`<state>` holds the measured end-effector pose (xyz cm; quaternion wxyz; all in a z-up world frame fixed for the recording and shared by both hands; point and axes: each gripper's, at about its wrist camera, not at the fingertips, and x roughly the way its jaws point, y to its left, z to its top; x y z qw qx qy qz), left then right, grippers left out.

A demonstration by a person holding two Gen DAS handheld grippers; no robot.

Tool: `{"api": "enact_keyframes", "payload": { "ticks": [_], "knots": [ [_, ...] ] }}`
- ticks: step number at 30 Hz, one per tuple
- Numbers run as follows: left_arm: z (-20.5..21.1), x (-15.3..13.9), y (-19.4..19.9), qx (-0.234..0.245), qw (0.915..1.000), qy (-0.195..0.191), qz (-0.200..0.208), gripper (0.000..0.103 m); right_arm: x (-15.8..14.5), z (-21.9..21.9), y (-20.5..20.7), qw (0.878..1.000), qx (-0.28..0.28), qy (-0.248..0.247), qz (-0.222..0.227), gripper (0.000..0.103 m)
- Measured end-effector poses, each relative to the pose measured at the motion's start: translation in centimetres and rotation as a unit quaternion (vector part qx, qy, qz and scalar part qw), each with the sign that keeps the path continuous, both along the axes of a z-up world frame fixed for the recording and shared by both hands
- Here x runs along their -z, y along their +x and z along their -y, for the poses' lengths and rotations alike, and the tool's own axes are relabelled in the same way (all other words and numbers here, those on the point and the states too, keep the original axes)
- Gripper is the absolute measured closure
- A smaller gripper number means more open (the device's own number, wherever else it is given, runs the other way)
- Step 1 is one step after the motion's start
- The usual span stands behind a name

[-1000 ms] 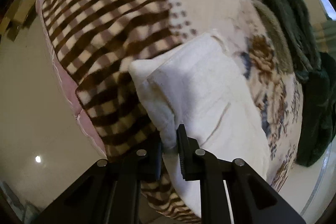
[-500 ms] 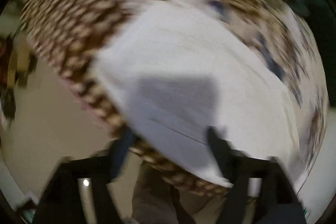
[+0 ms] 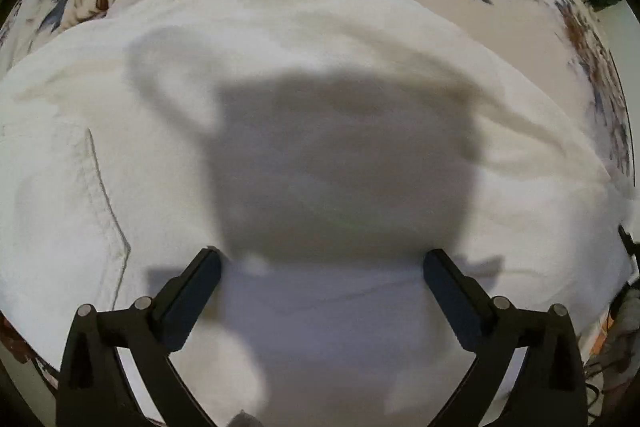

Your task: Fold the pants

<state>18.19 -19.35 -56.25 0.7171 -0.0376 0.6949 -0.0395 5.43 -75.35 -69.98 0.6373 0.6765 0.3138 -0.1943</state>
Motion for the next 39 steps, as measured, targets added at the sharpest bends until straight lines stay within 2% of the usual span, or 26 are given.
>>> {"api": "enact_keyframes", "payload": {
  "ticks": [5, 10, 13, 17, 20, 23, 26, 28, 29, 30, 31, 32, 33, 34, 35, 36, 38, 39],
  "knots": [
    [-0.1, 0.6, 0.2, -0.009, 0.9999, 0.008, 0.009, 0.0, -4.1, -0.8, 0.2, 0.999, -0.011, -0.034, 0.015, 0.095],
    [0.2, 0.1, 1.6, -0.041, 0.9989, 0.018, -0.014, 0.0, -11.9, -3.7, 2.0, 0.989, -0.083, -0.109, 0.047, 0.095],
    [-1.2, -2.2, 2.0, -0.083, 0.9962, -0.027, -0.004, 0.0, -16.5, -7.5, 4.8, 0.973, -0.149, -0.164, 0.058, 0.095],
    [-3.4, -5.4, 1.8, -0.108, 0.9929, -0.047, 0.021, 0.0, -20.5, -15.1, 7.9, 0.939, -0.247, -0.227, 0.071, 0.095],
    [-6.4, -7.4, 1.2, -0.123, 0.9903, -0.056, 0.034, 0.0, -20.8, -22.8, 9.9, 0.904, -0.328, -0.264, 0.072, 0.095],
    [-10.0, -8.4, -0.6, -0.141, 0.9879, -0.049, 0.042, 0.0, -18.6, -31.6, 12.1, 0.864, -0.406, -0.292, 0.057, 0.095],
    [-14.4, -9.0, -2.2, -0.152, 0.9869, -0.028, 0.044, 0.0, -14.5, -40.4, 12.8, 0.812, -0.486, -0.321, 0.037, 0.095],
    [-16.8, -8.4, -2.9, -0.16, 0.9864, -0.013, 0.035, 0.0, -11.5, -45.6, 12.5, 0.773, -0.533, -0.344, 0.008, 0.094],
    [-18.1, -8.0, -3.0, -0.168, 0.9854, -0.009, 0.029, 0.0, -10.3, -47.7, 12.2, 0.757, -0.55, -0.352, -0.006, 0.091],
    [-18.9, -7.7, -3.1, -0.174, 0.9844, -0.008, 0.025, 0.0, -9.1, -49.4, 12.1, 0.743, -0.569, -0.352, -0.024, 0.081],
    [-20.0, -7.4, -3.2, -0.182, 0.9829, -0.011, 0.023, 0.0, -8.3, -50.8, 11.8, 0.733, -0.585, -0.346, -0.038, 0.068],
    [-20.9, -7.7, -3.6, -0.186, 0.9823, -0.012, 0.023, 0.0, -8.2, -52.3, 11.2, 0.725, -0.6, -0.336, -0.038, 0.063],
    [-21.4, -7.7, -3.5, -0.187, 0.982, -0.012, 0.024, 0.0, -8.3, -53.6, 10.3, 0.715, -0.623, -0.316, -0.024, 0.051],
    [-21.7, -7.8, -3.5, -0.186, 0.9821, -0.012, 0.026, 0.0, -8.5, -54.0, 10.0, 0.712, -0.634, -0.302, -0.014, 0.045],
    [-21.6, -7.9, -3.2, -0.182, 0.9827, -0.013, 0.03, 0.0, -9.0, -54.0, 9.6, 0.713, -0.646, -0.273, 0.008, 0.045],
    [-21.3, -8.1, -3.1, -0.179, 0.9831, -0.018, 0.034, 0.0, -9.6, -53.3, 9.2, 0.72, -0.65, -0.239, 0.028, 0.045],
    [-20.1, -8.4, -1.9, -0.164, 0.9848, -0.039, 0.043, 0.0, -10.5, -51.4, 8.4, 0.737, -0.641, -0.211, 0.036, 0.04],
    [-19.3, -8.5, -1.2, -0.155, 0.9858, -0.047, 0.045, 0.0, -10.9, -49.7, 7.9, 0.75, -0.629, -0.203, 0.031, 0.037]
  ]
}}
